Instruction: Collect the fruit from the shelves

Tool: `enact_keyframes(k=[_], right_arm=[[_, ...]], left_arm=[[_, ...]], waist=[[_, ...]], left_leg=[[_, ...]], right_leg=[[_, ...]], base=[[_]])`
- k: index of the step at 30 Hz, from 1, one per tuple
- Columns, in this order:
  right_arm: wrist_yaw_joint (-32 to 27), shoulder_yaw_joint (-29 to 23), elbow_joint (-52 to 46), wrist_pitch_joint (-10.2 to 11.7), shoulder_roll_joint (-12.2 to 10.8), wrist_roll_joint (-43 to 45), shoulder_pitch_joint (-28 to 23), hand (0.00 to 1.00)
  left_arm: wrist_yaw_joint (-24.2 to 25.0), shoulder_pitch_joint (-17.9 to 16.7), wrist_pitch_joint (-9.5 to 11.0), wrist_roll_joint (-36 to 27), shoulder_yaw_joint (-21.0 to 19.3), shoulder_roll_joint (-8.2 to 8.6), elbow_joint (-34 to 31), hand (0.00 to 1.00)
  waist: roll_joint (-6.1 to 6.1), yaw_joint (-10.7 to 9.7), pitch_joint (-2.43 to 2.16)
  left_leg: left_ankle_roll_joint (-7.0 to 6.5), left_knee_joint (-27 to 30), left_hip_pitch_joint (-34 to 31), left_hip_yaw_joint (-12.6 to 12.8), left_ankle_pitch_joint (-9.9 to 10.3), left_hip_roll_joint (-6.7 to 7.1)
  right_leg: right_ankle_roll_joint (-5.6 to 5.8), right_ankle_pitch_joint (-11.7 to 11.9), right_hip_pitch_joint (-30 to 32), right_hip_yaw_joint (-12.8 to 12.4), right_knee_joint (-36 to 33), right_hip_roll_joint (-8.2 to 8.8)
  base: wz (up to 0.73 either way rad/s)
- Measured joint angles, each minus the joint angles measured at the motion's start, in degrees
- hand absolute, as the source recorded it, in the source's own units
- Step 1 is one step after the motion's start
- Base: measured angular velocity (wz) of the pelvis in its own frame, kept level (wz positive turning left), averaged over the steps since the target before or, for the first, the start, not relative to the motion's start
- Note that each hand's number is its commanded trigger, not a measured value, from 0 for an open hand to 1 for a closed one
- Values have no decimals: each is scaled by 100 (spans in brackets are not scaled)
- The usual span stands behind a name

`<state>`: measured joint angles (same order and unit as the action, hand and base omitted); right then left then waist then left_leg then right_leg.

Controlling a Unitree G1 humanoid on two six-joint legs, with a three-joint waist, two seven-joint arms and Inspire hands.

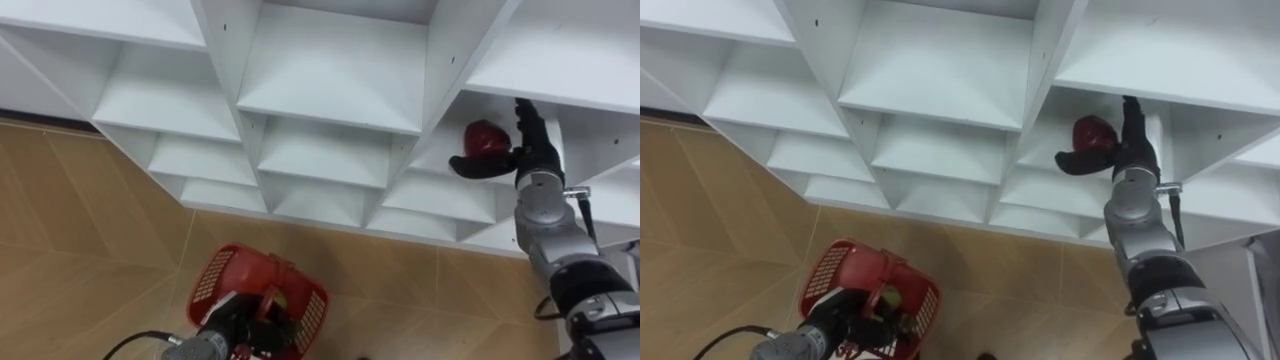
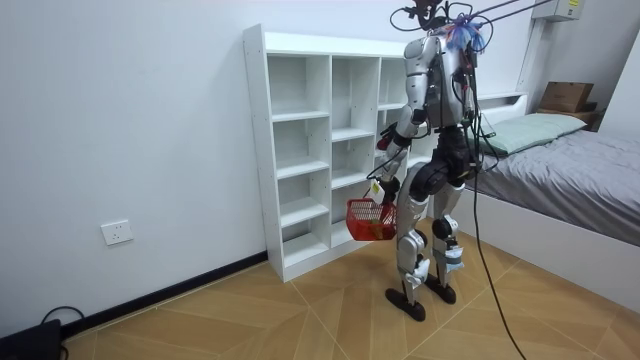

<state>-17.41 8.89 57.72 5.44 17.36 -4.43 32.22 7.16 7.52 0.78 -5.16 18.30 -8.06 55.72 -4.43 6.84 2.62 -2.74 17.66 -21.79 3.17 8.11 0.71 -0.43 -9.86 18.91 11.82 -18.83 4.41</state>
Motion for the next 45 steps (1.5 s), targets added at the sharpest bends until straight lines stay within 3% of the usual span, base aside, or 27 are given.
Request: enact_keyframes(k=[34, 35, 36, 37, 38, 39, 45], right_arm=[[-493, 169, -101, -33, 6, 268, 1, 0], [-494, 175, -102, -33, 6, 268, 1, 3], [-495, 175, -102, -33, 6, 268, 1, 37], [-499, 174, -103, -33, 6, 268, 1, 37], [-506, 174, -102, -33, 6, 268, 1, 82], [-518, 174, -103, -33, 6, 268, 1, 100], [-751, 158, -178, -33, 91, 275, 21, 100]], left_arm=[[-163, -62, 5, -202, 222, -66, -288, 100], [-167, -64, 5, -202, 227, -65, -291, 100], [-171, -65, 5, -203, 226, -65, -291, 100], [-178, -63, 5, -203, 225, -65, -291, 100], [-184, -63, 5, -203, 224, -66, -291, 100], [-188, -64, 4, -203, 224, -66, -291, 100], [-193, -64, 4, -204, 223, -60, -291, 100]], waist=[[-20, -10, 11], [-19, -10, 10], [-18, -10, 10], [-18, -9, 10], [-16, -7, 9], [-15, -7, 8], [-12, -4, 7]], left_leg=[[11, 15, -500, -28, -61, 2], [11, 18, -504, -33, -61, 2], [11, 18, -506, -35, -61, 2], [11, 18, -509, -38, -61, 2], [11, 18, -510, -38, -61, 2], [11, 18, -510, -38, -61, 2], [13, 29, -508, -38, -63, 1]], right_leg=[[-13, 8, 524, 25, -98, -30], [-13, 8, 524, 34, -98, -29], [-13, 8, 525, 37, -98, -29], [-13, 8, 526, 41, -97, -29], [-13, 8, 527, 41, -97, -29], [-13, 8, 527, 41, -97, -29], [-14, 9, 525, 34, -98, -31]], base=[[0], [0], [0], [0], [0], [0], [0]])
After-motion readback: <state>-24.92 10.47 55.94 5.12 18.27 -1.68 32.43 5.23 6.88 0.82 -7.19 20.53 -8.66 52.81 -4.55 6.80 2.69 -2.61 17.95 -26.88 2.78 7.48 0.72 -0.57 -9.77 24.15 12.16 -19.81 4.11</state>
